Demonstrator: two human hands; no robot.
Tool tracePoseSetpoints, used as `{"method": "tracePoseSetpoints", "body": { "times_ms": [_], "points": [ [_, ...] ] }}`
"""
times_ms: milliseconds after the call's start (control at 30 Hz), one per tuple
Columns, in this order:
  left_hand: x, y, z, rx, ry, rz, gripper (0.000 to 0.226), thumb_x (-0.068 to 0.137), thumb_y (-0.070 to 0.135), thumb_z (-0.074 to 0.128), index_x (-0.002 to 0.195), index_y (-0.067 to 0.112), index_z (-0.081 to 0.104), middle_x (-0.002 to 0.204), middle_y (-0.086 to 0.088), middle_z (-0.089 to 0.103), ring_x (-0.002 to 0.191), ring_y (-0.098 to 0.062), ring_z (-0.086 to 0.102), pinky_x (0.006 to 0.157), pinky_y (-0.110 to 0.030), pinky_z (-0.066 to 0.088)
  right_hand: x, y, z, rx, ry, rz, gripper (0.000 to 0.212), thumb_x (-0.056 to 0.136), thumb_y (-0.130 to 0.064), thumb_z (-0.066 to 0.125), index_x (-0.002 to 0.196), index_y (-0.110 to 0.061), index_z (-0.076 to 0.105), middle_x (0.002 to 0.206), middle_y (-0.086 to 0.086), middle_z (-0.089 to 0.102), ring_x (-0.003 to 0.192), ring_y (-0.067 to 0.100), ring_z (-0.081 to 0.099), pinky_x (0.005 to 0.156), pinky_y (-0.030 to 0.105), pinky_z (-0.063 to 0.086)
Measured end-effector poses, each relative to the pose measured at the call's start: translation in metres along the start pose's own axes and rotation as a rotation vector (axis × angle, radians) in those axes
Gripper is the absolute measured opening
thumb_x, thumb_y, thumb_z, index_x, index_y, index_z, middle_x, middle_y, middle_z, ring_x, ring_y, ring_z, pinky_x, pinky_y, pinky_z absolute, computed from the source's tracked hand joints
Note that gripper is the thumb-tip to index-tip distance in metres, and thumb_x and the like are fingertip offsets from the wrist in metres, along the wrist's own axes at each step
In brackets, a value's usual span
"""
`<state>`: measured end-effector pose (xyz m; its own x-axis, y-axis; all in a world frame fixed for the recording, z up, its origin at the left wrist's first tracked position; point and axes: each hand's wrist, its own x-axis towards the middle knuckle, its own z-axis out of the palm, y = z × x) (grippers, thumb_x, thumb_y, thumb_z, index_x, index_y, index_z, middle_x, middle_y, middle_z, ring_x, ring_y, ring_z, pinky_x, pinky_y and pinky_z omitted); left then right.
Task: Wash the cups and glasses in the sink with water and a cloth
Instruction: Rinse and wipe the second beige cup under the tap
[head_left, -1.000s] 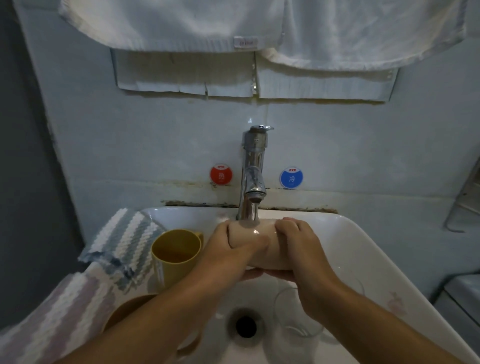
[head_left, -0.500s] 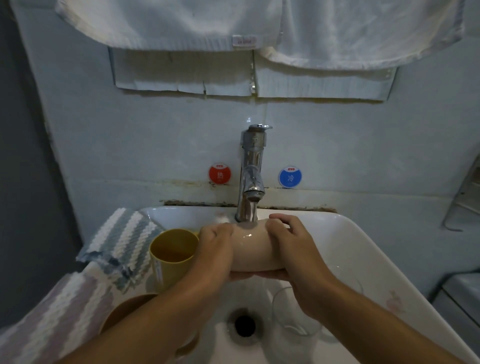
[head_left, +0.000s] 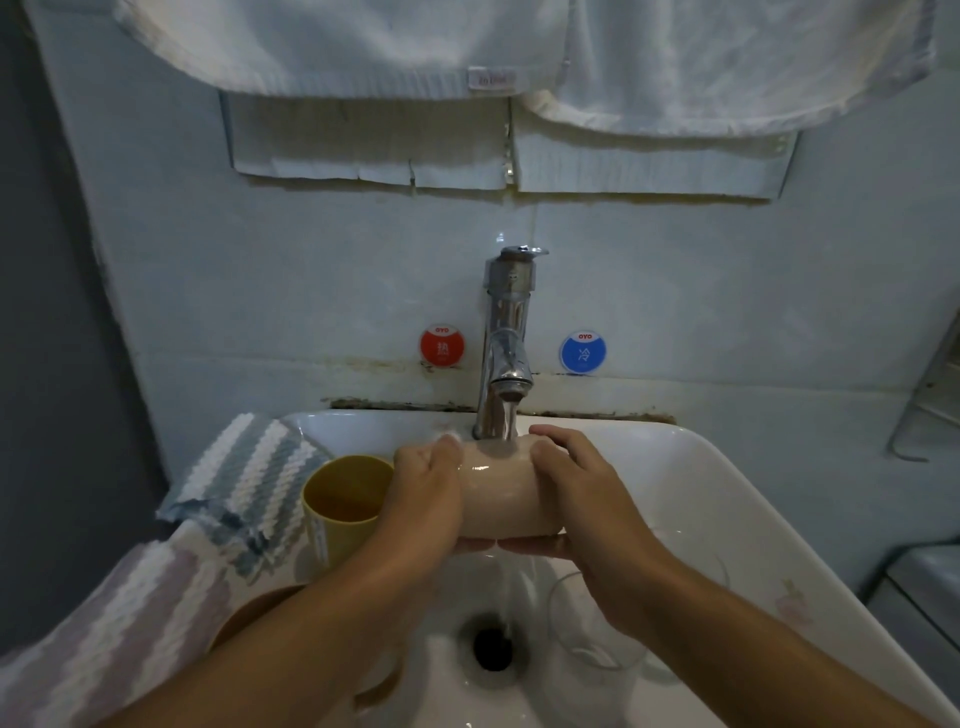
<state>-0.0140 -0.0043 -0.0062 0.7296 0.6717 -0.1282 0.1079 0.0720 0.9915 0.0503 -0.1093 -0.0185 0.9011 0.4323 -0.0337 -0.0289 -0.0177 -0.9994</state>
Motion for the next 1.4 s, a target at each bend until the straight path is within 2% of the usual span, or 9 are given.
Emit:
{"method": "tracePoseSetpoints", "body": {
  "times_ms": [100,200,500,700,867,1067,1200,1300,1400],
  "points": [
    [0.0,0.001,0.0,-0.017,0.006,-0.002,0.037,0.103,0.039,0.039,0.132,0.014,0.04,0.105,-0.01,0.048,0.09,-0.027,0.057,0.071,-0.049,0.06,0.001,0.0,0.0,-0.013,-0.011,-0.021,0.03,0.104,-0.032,0.043,0.134,-0.032,0.05,0.128,0.001,0.046,0.11,0.027,0.054,0.075,0.045,0.062],
    [0.001,0.002,-0.002,-0.021,0.021,-0.035,0.041,0.103,0.042,0.036,0.134,0.015,0.04,0.118,-0.018,0.048,0.1,-0.036,0.058,0.073,-0.051,0.06,0.0,0.003,-0.001,-0.029,-0.063,-0.072,0.034,0.099,-0.03,0.054,0.133,-0.034,0.05,0.124,-0.003,0.051,0.106,0.022,0.056,0.073,0.041,0.063],
    [0.0,0.003,-0.003,-0.045,0.022,-0.025,0.039,0.104,0.04,0.035,0.133,0.014,0.04,0.114,-0.016,0.046,0.095,-0.032,0.057,0.067,-0.045,0.06,0.001,0.0,-0.004,0.0,-0.041,-0.076,0.02,0.102,-0.033,0.048,0.121,-0.036,0.056,0.12,-0.004,0.049,0.105,0.023,0.055,0.07,0.043,0.063],
    [0.001,0.004,-0.004,-0.016,0.042,-0.022,0.034,0.102,0.041,0.042,0.129,0.02,0.04,0.113,-0.015,0.045,0.099,-0.035,0.057,0.072,-0.048,0.06,-0.002,0.001,-0.002,-0.015,-0.082,-0.085,0.046,0.086,-0.034,0.072,0.127,-0.036,0.05,0.124,-0.005,0.052,0.105,0.024,0.057,0.072,0.042,0.063],
    [-0.001,0.003,-0.003,0.0,0.0,0.009,0.036,0.101,0.039,0.044,0.13,0.017,0.041,0.117,-0.013,0.045,0.091,-0.028,0.056,0.065,-0.043,0.061,0.0,-0.001,-0.002,-0.005,-0.008,-0.016,0.023,0.101,-0.033,0.051,0.123,-0.03,0.052,0.126,0.003,0.046,0.107,0.027,0.055,0.072,0.046,0.062],
    [0.001,0.003,-0.002,0.009,-0.003,-0.003,0.03,0.1,0.038,0.048,0.121,0.017,0.043,0.097,-0.006,0.047,0.086,-0.026,0.056,0.053,-0.033,0.058,-0.003,0.0,-0.001,-0.027,-0.044,-0.024,0.039,0.09,-0.033,0.068,0.123,-0.034,0.049,0.122,0.0,0.05,0.104,0.026,0.058,0.071,0.041,0.063],
    [-0.001,0.002,-0.002,-0.003,-0.086,0.019,0.039,0.096,0.033,0.057,0.127,0.014,0.045,0.104,-0.006,0.05,0.09,-0.025,0.058,0.065,-0.037,0.061,-0.002,-0.002,-0.002,-0.035,0.033,0.001,0.022,0.101,-0.035,0.049,0.123,-0.032,0.048,0.126,0.003,0.045,0.103,0.027,0.056,0.07,0.041,0.063],
    [-0.004,-0.004,-0.001,0.093,-0.151,0.085,0.054,0.084,0.032,0.072,0.128,0.025,0.041,0.11,0.001,0.05,0.094,-0.021,0.06,0.074,-0.038,0.061,-0.001,-0.003,-0.004,-0.046,0.098,-0.001,0.022,0.104,-0.036,0.041,0.125,-0.03,0.047,0.125,0.004,0.044,0.102,0.026,0.055,0.07,0.042,0.063],
    [-0.006,-0.008,0.0,0.101,-0.213,0.176,0.058,0.081,0.03,0.076,0.123,0.036,0.037,0.104,0.013,0.046,0.091,-0.014,0.057,0.071,-0.029,0.061,0.0,-0.005,-0.006,-0.056,0.156,-0.012,0.02,0.105,-0.037,0.04,0.122,-0.03,0.046,0.122,0.003,0.045,0.095,0.021,0.053,0.064,0.035,0.062]
  ]
}}
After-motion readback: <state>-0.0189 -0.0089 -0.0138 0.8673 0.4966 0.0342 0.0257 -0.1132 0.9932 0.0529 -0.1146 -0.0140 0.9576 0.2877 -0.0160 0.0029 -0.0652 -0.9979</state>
